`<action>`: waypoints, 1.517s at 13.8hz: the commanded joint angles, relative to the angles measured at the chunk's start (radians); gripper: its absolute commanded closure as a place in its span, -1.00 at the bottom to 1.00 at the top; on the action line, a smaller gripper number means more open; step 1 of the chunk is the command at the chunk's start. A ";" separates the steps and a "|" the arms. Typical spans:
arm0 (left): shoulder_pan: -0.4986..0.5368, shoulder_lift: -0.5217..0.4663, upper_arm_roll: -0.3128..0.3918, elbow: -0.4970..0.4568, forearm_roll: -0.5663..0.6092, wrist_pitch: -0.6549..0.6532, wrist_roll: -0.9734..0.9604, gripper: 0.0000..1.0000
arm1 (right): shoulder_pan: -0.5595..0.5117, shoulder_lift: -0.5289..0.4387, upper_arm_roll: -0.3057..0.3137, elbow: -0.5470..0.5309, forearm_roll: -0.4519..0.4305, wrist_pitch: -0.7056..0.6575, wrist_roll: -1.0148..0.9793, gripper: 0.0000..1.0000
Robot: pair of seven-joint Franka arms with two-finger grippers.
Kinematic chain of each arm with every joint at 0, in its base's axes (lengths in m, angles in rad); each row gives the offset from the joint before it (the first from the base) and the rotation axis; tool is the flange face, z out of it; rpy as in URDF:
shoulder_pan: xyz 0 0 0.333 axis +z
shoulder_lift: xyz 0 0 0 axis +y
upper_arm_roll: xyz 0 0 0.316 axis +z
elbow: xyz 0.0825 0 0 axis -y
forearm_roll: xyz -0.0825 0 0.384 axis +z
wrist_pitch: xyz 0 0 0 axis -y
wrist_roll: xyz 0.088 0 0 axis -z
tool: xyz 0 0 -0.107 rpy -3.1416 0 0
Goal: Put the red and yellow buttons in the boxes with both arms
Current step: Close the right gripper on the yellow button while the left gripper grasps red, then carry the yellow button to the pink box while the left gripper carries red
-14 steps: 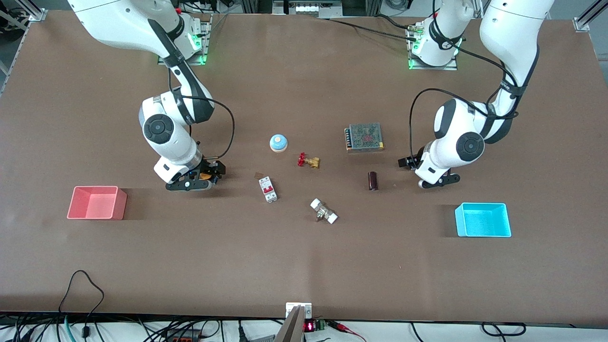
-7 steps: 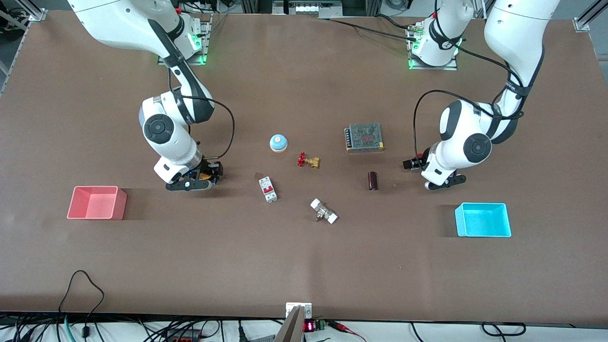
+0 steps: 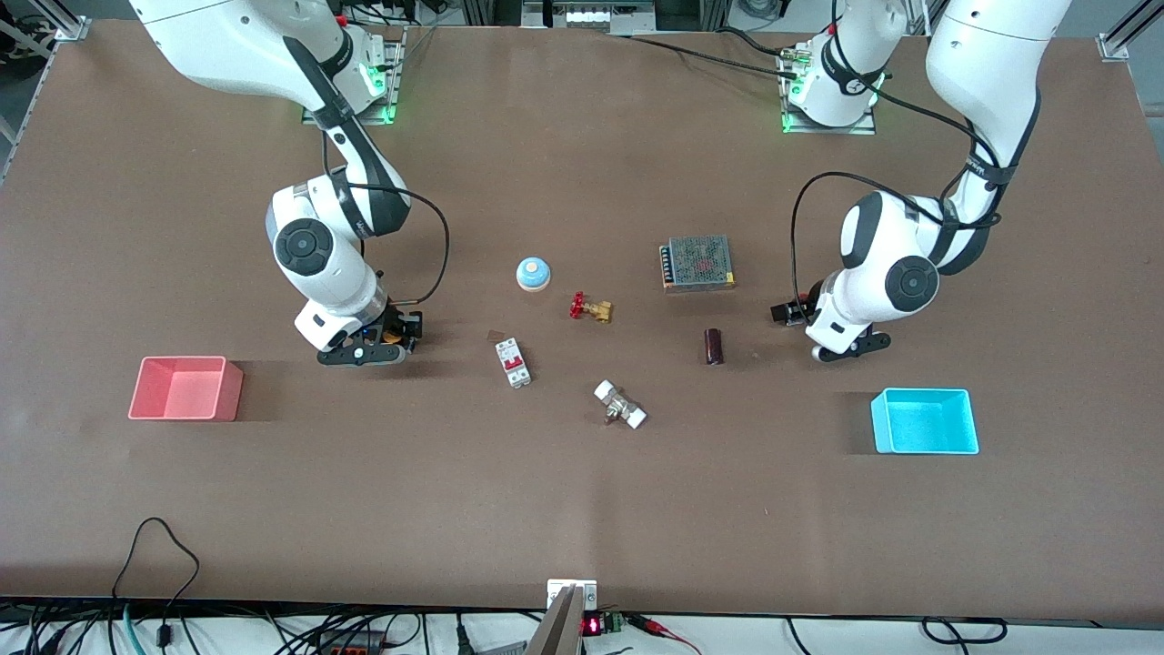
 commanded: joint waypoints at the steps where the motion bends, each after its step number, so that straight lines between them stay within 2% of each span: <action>1: 0.001 -0.011 -0.003 -0.019 -0.017 0.012 0.015 -1.00 | 0.000 0.002 0.003 -0.002 -0.021 0.012 0.016 0.36; 6: -0.010 -0.015 -0.007 -0.021 -0.017 0.011 0.016 -1.00 | -0.009 -0.029 0.003 0.008 -0.027 -0.004 -0.005 0.37; 8: -0.010 -0.014 -0.007 -0.021 -0.017 0.011 0.021 -0.99 | -0.032 -0.084 0.002 0.024 -0.027 -0.090 -0.031 0.41; 9: -0.010 -0.014 -0.007 -0.021 -0.015 0.011 0.021 -0.82 | -0.042 -0.112 0.002 0.039 -0.027 -0.147 -0.056 0.41; 12: -0.008 -0.014 -0.007 -0.018 -0.015 0.012 0.024 0.20 | -0.079 -0.178 -0.003 0.131 -0.021 -0.346 -0.128 0.41; 14: -0.008 -0.015 -0.006 -0.015 -0.015 0.020 0.025 0.50 | -0.127 -0.202 -0.007 0.206 -0.011 -0.460 -0.211 0.41; 17: -0.007 -0.028 -0.006 -0.012 -0.015 0.021 0.027 0.68 | -0.187 -0.210 -0.069 0.286 -0.004 -0.535 -0.368 0.41; 19: -0.007 -0.064 -0.004 -0.010 -0.012 0.020 0.025 0.71 | -0.200 -0.201 -0.131 0.327 0.054 -0.535 -0.476 0.41; 21: 0.004 -0.112 0.002 -0.002 -0.001 0.018 0.025 0.74 | -0.260 -0.175 -0.149 0.335 0.057 -0.522 -0.562 0.41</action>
